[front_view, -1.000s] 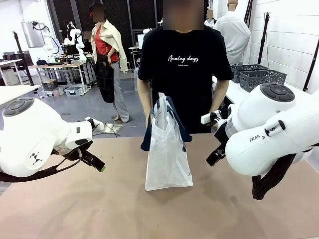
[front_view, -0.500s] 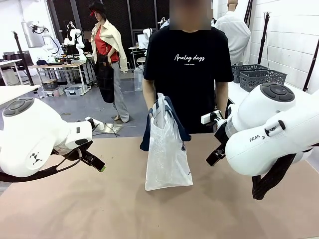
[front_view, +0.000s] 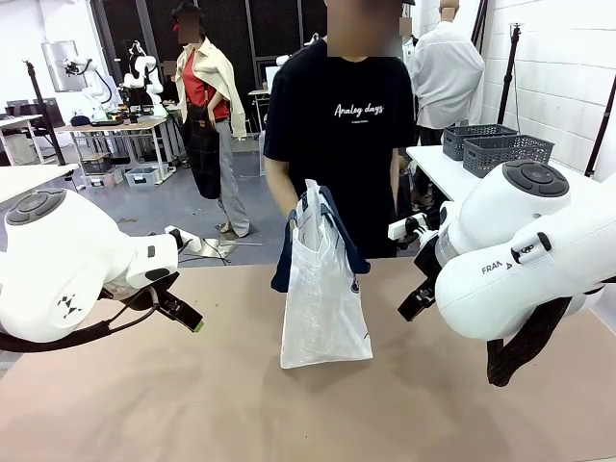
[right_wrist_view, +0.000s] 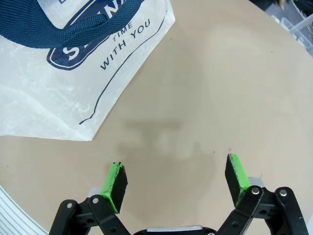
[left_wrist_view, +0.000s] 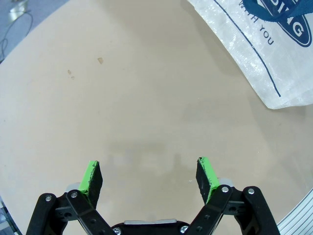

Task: Transfer purchased items from the store into the shopping bag.
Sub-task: Open the Reusable shopping bag in the center of the table.

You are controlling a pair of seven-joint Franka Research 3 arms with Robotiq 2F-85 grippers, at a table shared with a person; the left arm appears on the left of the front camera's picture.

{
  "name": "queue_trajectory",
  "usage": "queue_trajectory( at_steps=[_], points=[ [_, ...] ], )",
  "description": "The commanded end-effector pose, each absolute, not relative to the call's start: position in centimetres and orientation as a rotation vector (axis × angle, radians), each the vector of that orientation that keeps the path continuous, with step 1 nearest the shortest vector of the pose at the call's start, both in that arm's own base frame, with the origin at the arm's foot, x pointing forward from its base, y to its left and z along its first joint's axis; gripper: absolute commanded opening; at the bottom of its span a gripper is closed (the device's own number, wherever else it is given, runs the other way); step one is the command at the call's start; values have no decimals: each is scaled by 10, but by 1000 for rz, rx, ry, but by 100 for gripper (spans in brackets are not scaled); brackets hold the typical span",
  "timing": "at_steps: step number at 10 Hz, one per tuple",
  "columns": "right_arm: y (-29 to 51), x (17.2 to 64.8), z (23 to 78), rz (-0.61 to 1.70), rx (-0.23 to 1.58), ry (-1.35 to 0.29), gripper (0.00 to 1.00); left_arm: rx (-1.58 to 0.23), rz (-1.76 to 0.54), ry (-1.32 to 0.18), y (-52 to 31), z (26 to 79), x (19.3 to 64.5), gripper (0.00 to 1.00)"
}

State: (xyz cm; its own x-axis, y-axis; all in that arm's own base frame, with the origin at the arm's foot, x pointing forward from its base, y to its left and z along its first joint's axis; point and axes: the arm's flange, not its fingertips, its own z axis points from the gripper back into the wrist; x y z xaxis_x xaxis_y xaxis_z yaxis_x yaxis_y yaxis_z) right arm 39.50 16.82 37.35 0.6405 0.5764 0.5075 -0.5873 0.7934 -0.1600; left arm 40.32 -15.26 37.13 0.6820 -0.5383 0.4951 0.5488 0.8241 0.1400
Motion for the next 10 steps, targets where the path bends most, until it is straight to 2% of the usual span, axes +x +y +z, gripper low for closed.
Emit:
queue_trajectory(
  at_steps=[1,6,10],
  points=[
    [168,395,373,663,21,-571,100,-21,-606,-549,-151,371,404,100],
    [183,413,423,559,85,-517,100,-177,-617,-495,-179,420,399,100],
    [230,458,516,441,12,-460,100,-126,-525,-497,-227,495,420,100]
  ],
)
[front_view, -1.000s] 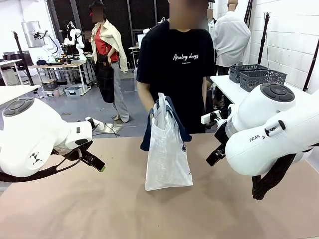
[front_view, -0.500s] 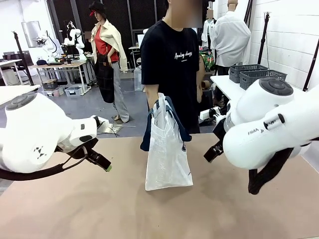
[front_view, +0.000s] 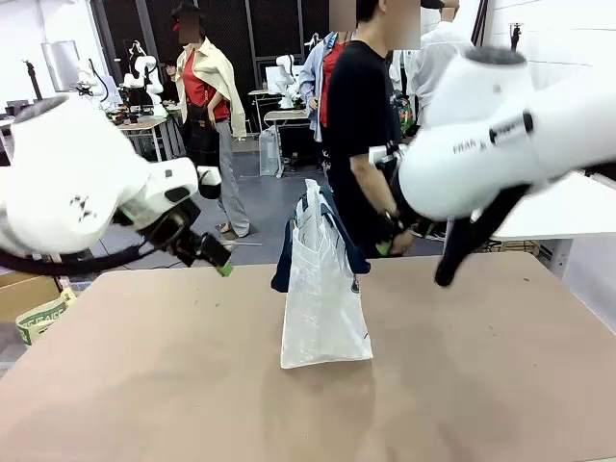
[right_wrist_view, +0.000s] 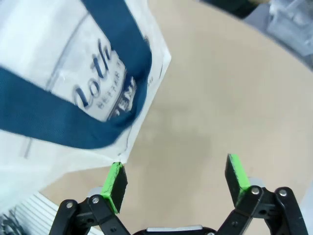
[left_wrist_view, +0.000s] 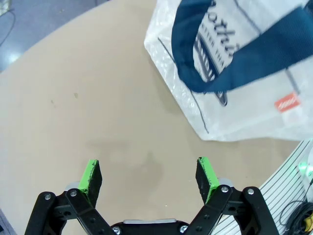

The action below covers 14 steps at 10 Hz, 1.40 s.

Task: Transfer purchased items from the store into the shopping bag.
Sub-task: Open the Reusable shopping bag in the center of the table.

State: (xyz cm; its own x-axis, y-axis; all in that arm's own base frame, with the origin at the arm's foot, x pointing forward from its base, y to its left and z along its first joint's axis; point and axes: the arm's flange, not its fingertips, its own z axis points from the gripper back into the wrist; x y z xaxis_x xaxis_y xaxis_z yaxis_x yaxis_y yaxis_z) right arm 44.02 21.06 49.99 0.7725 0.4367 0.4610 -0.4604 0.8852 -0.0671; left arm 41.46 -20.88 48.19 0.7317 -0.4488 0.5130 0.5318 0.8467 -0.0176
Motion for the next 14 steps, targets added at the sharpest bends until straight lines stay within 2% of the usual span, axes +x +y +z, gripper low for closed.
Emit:
queue_trajectory(
  at_steps=[1,4,5,6,8,9,11,14],
  points=[
    [239,470,537,420,6,-466,100,-127,-545,-524,-240,512,427,100],
    [265,487,578,411,-5,-487,100,-162,-589,-530,-275,559,439,100],
    [243,470,567,434,25,-490,100,-84,-639,-595,-271,557,440,100],
    [243,470,567,434,25,-490,100,-163,-590,-547,-266,552,432,100],
    [254,478,577,431,24,-489,100,-146,-619,-565,-276,562,435,100],
    [254,481,574,306,131,-506,100,-242,-572,-520,-279,562,431,100],
    [270,486,581,229,147,-539,100,-268,-548,-487,-292,577,430,100],
    [293,497,577,180,146,-503,100,-349,-544,-439,-307,573,441,100]
  ],
)
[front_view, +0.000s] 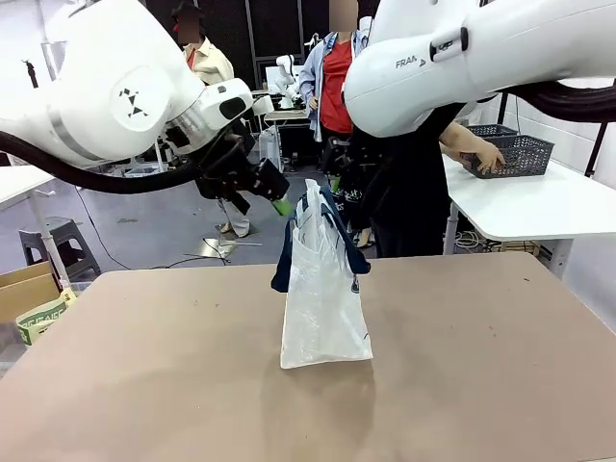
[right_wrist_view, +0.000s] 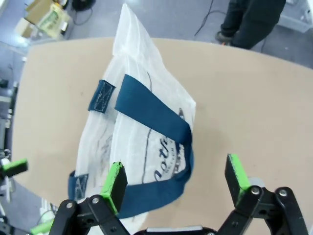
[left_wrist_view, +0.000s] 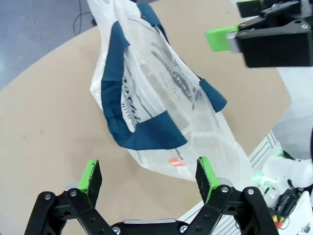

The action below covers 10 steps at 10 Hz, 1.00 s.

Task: Transfer purchased items from the store into the shopping bag.
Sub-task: Open the Reusable shopping bag in the center of the table.

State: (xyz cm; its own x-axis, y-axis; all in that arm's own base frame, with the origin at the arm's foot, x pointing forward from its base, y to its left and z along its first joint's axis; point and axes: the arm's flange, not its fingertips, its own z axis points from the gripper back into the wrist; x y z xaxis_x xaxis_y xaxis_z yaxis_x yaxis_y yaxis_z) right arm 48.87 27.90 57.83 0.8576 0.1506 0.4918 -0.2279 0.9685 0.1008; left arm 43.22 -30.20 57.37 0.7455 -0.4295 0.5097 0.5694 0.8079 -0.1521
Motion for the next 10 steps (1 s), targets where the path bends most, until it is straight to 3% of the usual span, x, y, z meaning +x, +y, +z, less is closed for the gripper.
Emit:
queue_trajectory(
  at_steps=[1,10],
  points=[
    [301,501,574,193,150,-483,100,-341,-549,-418,-313,567,445,100],
    [324,514,549,228,166,-386,100,-388,-516,-402,-322,559,461,100]
  ],
)
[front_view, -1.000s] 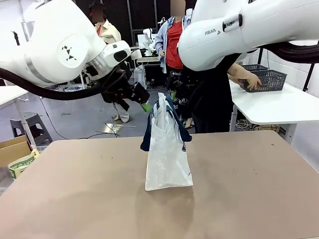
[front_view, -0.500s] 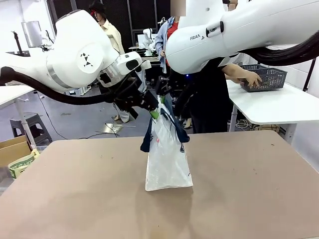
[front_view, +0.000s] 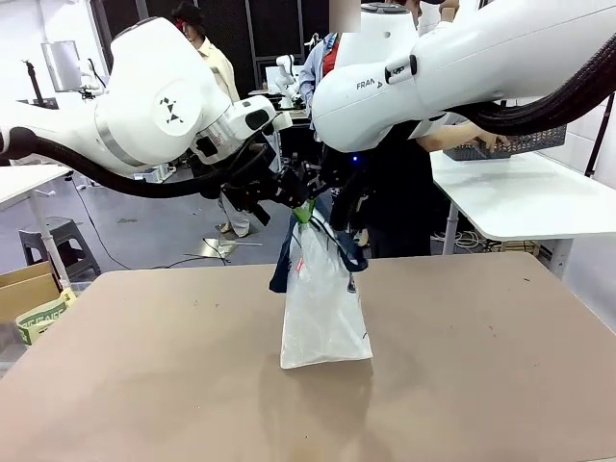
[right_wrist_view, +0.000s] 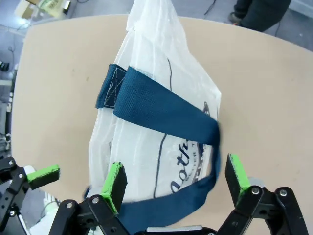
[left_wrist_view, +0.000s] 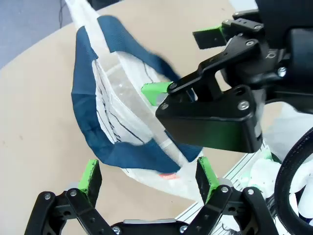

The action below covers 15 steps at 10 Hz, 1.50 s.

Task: Transfer purchased items from the store into the shopping bag.
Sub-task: Open the Reusable shopping bag in the center of the table.

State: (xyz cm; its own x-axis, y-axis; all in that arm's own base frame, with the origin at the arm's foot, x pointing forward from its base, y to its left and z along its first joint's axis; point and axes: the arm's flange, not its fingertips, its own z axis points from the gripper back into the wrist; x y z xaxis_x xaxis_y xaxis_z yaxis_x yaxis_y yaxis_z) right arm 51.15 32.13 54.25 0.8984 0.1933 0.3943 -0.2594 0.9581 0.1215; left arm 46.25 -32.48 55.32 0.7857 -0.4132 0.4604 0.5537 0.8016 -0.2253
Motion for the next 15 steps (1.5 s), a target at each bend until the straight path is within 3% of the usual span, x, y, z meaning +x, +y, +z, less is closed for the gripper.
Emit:
queue_trajectory(
  at_steps=[1,8,15],
  points=[
    [324,514,548,225,159,-376,100,-390,-516,-409,-321,561,461,100],
    [326,505,575,258,171,-472,100,-385,-475,-422,-315,561,470,100],
    [311,518,550,226,186,-399,100,-387,-454,-378,-321,543,486,100]
  ],
)
